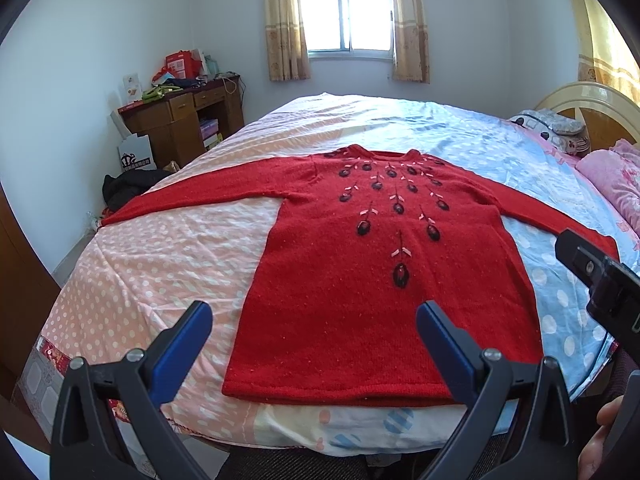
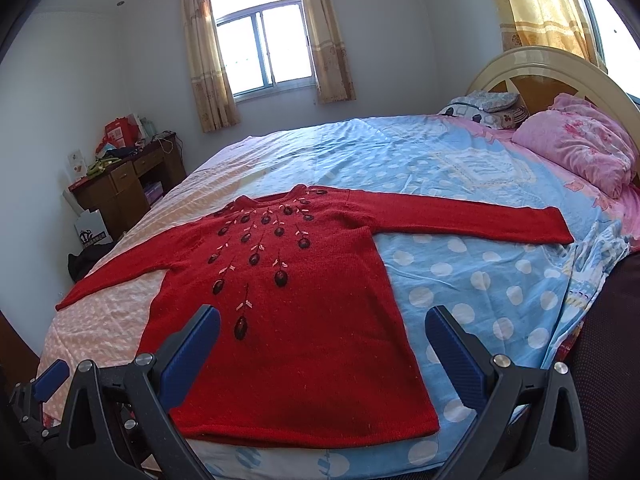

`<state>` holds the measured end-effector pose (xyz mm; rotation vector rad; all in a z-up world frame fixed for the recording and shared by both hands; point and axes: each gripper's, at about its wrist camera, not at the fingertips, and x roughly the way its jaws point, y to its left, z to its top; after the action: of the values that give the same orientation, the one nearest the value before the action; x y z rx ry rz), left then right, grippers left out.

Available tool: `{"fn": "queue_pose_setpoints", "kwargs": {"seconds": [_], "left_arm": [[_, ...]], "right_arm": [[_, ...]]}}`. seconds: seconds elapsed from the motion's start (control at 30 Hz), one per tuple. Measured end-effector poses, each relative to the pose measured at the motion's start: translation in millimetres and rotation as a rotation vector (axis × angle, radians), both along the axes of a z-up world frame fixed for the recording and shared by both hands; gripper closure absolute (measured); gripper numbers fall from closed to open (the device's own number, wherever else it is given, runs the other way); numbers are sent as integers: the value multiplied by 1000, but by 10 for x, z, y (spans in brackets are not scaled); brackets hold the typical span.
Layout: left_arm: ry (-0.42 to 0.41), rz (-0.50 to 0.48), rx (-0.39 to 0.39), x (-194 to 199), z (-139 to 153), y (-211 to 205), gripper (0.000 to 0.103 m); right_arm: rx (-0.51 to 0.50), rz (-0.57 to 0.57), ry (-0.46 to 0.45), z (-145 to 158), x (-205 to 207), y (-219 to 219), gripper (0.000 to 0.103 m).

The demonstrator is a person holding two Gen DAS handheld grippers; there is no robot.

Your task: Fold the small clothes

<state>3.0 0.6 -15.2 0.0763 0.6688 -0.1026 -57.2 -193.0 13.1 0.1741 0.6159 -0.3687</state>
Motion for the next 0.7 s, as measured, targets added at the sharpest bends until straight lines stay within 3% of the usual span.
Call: {"fn": "queue_pose_setpoints", "kwargs": {"seconds": [0.3,0.7], "left_arm": [[12,-8,-4,40,-83,-11,0],[59,-54,10,386,-253,-116,0]], "right_arm": [[-16,-15,19,-45,47,-45,1],[-58,-82,102,-140,382,-302,1]]}}
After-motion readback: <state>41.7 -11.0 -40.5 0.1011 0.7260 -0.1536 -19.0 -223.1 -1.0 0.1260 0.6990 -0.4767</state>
